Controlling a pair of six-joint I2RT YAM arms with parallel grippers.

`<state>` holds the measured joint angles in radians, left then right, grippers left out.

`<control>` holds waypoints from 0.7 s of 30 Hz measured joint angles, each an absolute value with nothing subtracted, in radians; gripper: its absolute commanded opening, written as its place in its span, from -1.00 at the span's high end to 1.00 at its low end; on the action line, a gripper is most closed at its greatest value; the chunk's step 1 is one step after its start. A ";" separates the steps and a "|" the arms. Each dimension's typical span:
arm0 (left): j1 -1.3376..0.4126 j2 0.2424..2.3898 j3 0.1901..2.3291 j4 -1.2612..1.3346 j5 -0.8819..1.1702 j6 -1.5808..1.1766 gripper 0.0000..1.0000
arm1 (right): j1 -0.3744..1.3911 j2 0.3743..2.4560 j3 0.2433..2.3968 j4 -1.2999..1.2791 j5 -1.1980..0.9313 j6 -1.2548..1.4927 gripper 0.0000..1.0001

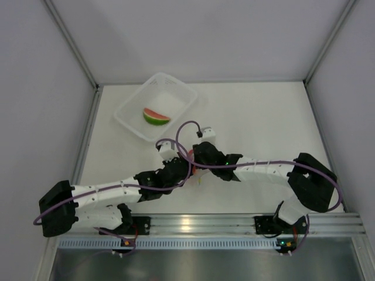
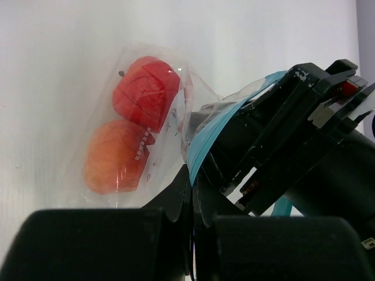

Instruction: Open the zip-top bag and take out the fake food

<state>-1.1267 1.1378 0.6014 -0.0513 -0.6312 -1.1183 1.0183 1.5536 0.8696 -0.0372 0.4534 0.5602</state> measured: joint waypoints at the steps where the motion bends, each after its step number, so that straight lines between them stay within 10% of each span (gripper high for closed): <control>1: -1.127 1.143 0.601 -0.051 -0.634 -1.112 1.00 | 1.016 1.554 0.870 -0.033 0.446 0.548 0.14; 21: -1.122 1.037 0.593 -0.059 -0.675 -1.000 1.00 | 0.992 1.576 0.883 0.030 0.156 0.419 -0.05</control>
<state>-1.1217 1.0374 0.5934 -0.0586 -0.6754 -1.0004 0.9920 1.5757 0.8825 0.0299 0.1562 0.4194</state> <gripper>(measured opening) 0.020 0.520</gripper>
